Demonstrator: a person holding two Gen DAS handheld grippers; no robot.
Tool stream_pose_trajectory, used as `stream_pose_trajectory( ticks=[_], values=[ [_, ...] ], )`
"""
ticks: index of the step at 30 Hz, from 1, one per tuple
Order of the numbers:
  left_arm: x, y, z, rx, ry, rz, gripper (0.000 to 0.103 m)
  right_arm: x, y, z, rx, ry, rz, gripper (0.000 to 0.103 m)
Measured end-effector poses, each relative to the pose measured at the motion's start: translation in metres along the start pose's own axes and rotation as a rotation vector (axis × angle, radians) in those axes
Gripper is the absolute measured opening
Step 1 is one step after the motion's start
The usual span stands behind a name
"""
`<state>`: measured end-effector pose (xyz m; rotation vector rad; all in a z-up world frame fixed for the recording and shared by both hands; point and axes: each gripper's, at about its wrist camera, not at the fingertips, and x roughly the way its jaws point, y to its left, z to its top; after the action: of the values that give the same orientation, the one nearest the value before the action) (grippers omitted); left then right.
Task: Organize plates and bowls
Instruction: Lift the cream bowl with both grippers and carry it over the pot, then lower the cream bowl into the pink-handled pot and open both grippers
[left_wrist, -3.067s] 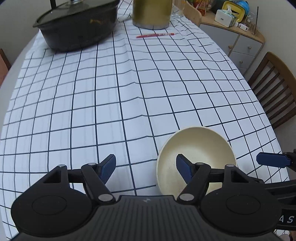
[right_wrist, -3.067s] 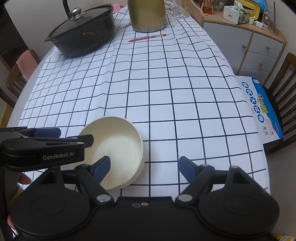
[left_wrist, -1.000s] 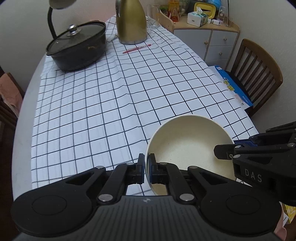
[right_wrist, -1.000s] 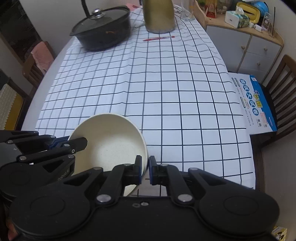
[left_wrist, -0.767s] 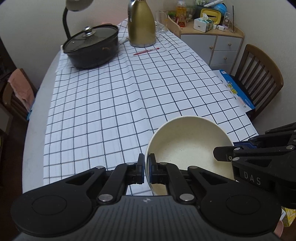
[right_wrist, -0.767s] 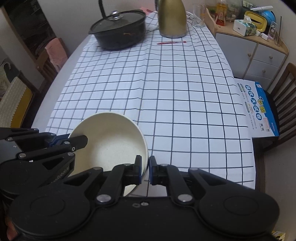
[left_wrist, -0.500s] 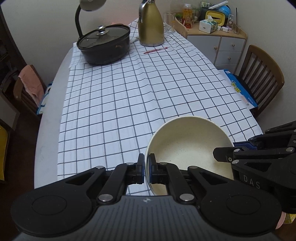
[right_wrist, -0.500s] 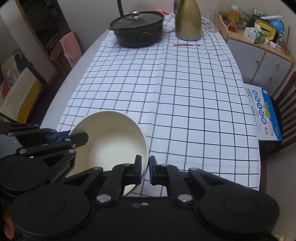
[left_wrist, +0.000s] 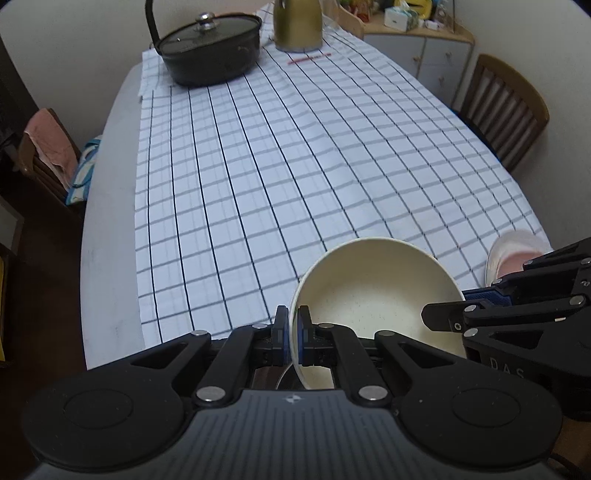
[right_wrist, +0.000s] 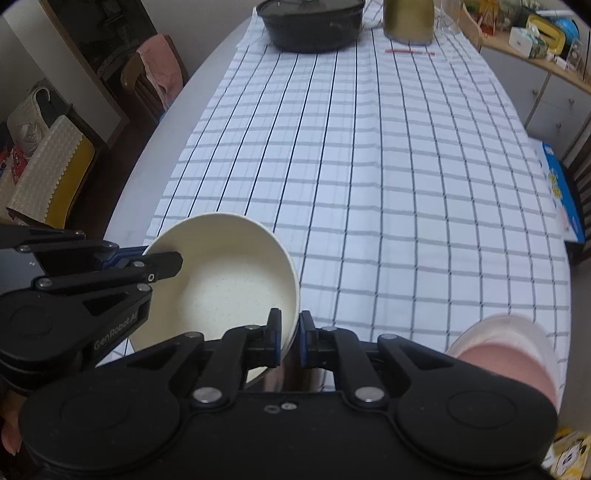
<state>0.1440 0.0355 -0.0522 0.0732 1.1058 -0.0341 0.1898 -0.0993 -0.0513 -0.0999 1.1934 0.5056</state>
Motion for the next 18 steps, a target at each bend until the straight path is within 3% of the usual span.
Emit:
stream_pose_trajectory(
  ticks=[9, 18],
  values=[
    [0.023, 0.014, -0.040, 0.093, 0.038, -0.058, 0.004, 0.029, 0.031, -0.033, 0.066, 0.071, -0.033, 0.011],
    [0.036, 0.009, -0.060, 0.172, 0.018, -0.096, 0.004, 0.042, 0.041, -0.048, 0.076, 0.068, -0.113, 0.012]
  ],
)
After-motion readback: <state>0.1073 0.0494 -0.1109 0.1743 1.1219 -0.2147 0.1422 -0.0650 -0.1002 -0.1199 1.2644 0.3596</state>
